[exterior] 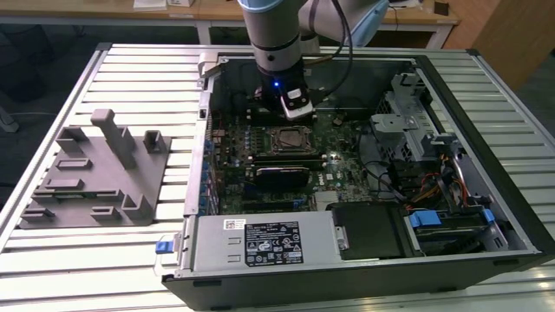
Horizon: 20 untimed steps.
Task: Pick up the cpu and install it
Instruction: 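Install the first cpu locking lever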
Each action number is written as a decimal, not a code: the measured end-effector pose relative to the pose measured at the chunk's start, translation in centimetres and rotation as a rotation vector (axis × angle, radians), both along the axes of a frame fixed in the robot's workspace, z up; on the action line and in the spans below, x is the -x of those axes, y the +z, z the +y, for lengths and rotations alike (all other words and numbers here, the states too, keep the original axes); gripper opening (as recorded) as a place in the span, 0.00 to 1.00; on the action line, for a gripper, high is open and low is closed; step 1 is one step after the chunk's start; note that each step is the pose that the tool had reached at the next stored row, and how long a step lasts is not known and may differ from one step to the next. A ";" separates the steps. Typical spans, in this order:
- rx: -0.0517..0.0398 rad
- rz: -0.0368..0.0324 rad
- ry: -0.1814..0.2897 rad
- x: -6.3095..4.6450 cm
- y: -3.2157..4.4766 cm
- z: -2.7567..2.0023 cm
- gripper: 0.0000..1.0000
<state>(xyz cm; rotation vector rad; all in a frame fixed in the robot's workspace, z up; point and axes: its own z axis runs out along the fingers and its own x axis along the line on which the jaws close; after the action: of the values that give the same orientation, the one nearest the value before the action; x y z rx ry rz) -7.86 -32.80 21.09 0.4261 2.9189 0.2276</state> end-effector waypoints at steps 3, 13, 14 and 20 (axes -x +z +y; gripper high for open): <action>0.0462 0.0124 0.000 -0.1 -0.01 0.00 0.11; 0.1390 0.0580 0.001 -0.4 -0.01 0.00 0.11; 0.1390 0.0580 0.001 -0.4 -0.01 0.00 0.11; 0.1385 0.0617 0.003 -0.5 -0.01 0.01 0.11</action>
<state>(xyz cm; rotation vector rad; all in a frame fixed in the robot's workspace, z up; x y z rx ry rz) -7.35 -32.80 21.08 0.4137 2.9716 0.0125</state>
